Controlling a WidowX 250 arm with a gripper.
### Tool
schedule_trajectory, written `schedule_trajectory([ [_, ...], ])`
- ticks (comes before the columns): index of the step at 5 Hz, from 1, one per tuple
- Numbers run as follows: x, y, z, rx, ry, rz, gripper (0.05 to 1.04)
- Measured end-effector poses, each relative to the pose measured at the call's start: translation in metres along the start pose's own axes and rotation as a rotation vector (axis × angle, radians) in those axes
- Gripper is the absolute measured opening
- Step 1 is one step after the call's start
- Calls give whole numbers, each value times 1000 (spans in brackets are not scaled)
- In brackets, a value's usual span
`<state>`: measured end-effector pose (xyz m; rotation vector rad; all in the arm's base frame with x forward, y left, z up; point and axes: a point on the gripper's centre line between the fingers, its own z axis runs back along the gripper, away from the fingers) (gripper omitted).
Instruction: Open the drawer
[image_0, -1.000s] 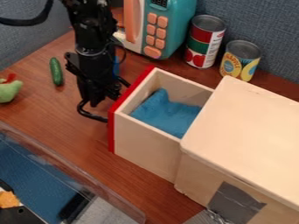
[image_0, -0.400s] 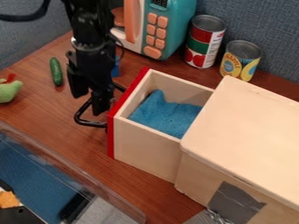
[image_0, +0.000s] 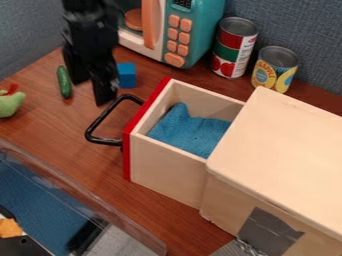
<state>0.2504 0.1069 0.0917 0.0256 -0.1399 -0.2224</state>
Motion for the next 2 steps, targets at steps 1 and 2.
schedule_trajectory([
  [1,-12,13,22,-2,-40,31,999],
  [2,-18,31,45,-4,-87,71,999],
])
